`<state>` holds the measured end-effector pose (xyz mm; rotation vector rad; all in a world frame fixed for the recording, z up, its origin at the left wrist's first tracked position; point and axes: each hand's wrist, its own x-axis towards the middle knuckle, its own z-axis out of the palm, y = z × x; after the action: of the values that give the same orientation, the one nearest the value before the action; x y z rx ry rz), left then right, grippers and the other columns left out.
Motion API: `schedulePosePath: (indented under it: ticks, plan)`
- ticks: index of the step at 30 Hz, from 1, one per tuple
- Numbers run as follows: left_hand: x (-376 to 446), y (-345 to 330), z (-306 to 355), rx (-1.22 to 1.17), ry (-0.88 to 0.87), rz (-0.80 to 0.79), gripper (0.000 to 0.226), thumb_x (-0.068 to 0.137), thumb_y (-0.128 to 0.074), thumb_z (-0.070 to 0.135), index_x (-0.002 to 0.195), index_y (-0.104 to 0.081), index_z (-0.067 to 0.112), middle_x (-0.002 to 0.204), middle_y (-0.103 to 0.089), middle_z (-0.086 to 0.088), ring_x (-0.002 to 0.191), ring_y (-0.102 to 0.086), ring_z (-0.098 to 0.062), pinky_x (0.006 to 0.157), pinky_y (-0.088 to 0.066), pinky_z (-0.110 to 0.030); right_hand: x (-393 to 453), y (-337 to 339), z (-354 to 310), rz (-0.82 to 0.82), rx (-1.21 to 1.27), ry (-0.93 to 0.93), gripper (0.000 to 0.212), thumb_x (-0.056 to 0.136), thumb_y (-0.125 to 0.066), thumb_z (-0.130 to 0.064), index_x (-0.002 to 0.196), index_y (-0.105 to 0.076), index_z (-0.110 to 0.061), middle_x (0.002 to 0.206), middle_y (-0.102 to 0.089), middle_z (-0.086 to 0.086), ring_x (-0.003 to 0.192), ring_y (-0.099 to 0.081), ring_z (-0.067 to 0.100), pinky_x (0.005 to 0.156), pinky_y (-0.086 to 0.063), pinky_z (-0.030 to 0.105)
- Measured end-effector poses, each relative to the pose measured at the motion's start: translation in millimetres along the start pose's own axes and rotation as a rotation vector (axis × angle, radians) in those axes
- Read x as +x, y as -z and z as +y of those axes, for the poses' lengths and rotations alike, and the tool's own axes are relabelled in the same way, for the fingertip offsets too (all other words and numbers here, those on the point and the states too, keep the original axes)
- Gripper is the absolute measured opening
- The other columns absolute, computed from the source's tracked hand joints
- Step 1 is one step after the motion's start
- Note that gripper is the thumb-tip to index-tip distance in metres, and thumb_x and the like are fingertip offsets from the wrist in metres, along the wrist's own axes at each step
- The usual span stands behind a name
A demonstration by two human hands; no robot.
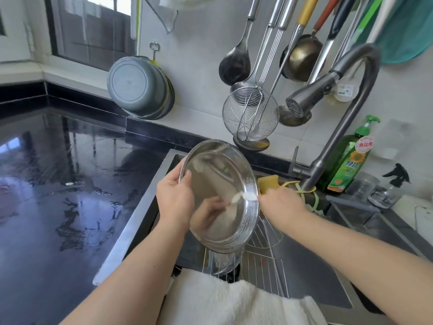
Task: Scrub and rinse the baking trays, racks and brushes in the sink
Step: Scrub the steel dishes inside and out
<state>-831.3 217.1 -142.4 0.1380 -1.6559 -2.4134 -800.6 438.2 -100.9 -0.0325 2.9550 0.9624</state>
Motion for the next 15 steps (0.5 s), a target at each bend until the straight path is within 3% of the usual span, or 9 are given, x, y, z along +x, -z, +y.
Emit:
schedulePosePath:
  ticks: [3, 6, 8, 10, 12, 15]
  plan:
    - [-2, 1, 2, -0.018, -0.006, 0.023, 0.038, 0.105, -0.054, 0.008, 0.126, -0.075, 0.031, 0.115, -0.075, 0.021, 0.115, -0.063, 0.006, 0.109, -0.047, -0.025, -26, -11, -30, -0.257, 0.233, 0.103, 0.026, 0.098, -0.052, -0.009, 0.118, -0.068, -0.012, 0.084, -0.055, 0.003, 0.083, -0.063, 0.025, 0.073, -0.058, 0.038]
    - [-2, 3, 0, -0.007, 0.029, 0.005, 0.038, 0.105, -0.055, 0.009, 0.122, -0.076, 0.036, 0.105, -0.074, 0.031, 0.113, -0.061, 0.01, 0.099, -0.045, -0.018, -25, -3, -23, -0.373, 0.223, 0.191, 0.032, 0.099, -0.049, -0.009, 0.122, -0.069, -0.019, 0.097, -0.062, 0.006, 0.083, -0.061, 0.024, 0.071, -0.054, 0.035]
    - [-7, 0, 3, 0.015, 0.047, -0.029, 0.037, 0.105, -0.056, 0.012, 0.12, -0.076, 0.04, 0.104, -0.075, 0.03, 0.108, -0.064, 0.007, 0.092, -0.047, -0.017, -10, 9, -2, -0.273, 0.088, 0.073, 0.025, 0.093, -0.051, -0.003, 0.108, -0.069, -0.013, 0.095, -0.065, 0.003, 0.077, -0.062, 0.021, 0.062, -0.046, 0.033]
    - [-7, -1, 3, 0.049, 0.024, -0.081, 0.036, 0.105, -0.056, 0.012, 0.118, -0.077, 0.038, 0.103, -0.077, 0.023, 0.101, -0.069, 0.004, 0.079, -0.047, -0.013, 8, 29, 16, -0.08, -0.072, 0.0, 0.025, 0.09, -0.052, 0.0, 0.105, -0.069, -0.011, 0.102, -0.067, 0.006, 0.091, -0.067, 0.028, 0.064, -0.042, 0.035]
    - [-8, -2, 7, 0.042, 0.008, -0.162, 0.03, 0.103, -0.059, 0.013, 0.111, -0.077, 0.035, 0.088, -0.078, 0.021, 0.087, -0.072, 0.006, 0.071, -0.05, -0.009, 31, 42, 23, 0.13, -0.236, 0.105, 0.026, 0.092, -0.052, -0.006, 0.111, -0.069, -0.012, 0.103, -0.065, 0.008, 0.091, -0.068, 0.03, 0.06, -0.039, 0.036]
    - [-4, 2, 4, 0.156, 0.017, -0.283, 0.022, 0.091, -0.074, 0.043, 0.113, -0.078, 0.046, 0.104, -0.079, 0.016, 0.105, -0.072, -0.004, 0.097, -0.057, -0.033, 50, 47, 26, 0.295, -0.468, 0.294, 0.027, 0.085, -0.057, -0.018, 0.106, -0.074, -0.019, 0.085, -0.063, 0.002, 0.067, -0.064, 0.023, 0.047, -0.029, 0.032]
